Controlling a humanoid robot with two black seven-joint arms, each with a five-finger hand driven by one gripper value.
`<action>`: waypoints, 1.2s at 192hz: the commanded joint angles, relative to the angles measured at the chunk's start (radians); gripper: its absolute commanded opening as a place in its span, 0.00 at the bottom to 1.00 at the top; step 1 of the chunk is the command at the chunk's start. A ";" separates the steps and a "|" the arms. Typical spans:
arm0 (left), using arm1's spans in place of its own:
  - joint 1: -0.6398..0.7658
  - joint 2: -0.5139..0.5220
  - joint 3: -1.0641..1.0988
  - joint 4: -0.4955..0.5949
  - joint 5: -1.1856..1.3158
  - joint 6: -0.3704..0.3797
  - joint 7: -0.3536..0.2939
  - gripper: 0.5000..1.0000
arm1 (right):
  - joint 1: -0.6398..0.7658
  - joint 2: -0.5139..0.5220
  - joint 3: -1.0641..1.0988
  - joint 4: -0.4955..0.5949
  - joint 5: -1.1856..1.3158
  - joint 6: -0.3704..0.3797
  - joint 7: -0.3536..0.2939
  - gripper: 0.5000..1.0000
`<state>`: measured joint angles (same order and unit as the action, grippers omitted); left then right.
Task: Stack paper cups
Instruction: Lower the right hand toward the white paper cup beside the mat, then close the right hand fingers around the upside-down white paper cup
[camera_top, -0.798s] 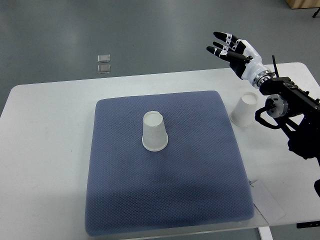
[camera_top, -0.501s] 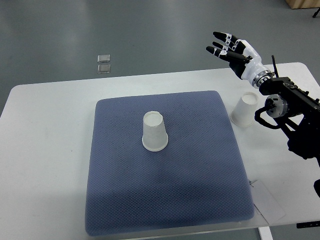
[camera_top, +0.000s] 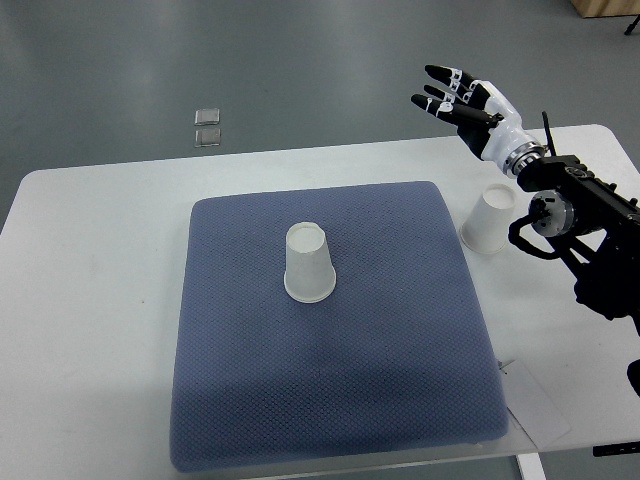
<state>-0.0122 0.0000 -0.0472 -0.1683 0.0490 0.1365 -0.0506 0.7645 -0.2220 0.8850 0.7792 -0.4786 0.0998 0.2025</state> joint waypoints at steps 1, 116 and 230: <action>0.000 0.000 0.001 0.001 0.000 0.000 0.000 1.00 | 0.001 0.004 -0.006 0.000 0.000 0.000 0.000 0.82; 0.000 0.000 0.000 0.001 0.000 0.000 0.000 1.00 | -0.002 0.012 -0.054 -0.012 -0.002 -0.003 0.002 0.82; 0.000 0.000 0.000 0.001 0.000 0.000 0.000 1.00 | -0.010 -0.016 -0.095 -0.031 -0.124 0.038 0.009 0.82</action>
<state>-0.0122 0.0000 -0.0474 -0.1672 0.0490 0.1365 -0.0506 0.7522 -0.2163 0.8239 0.7410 -0.5440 0.1143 0.2043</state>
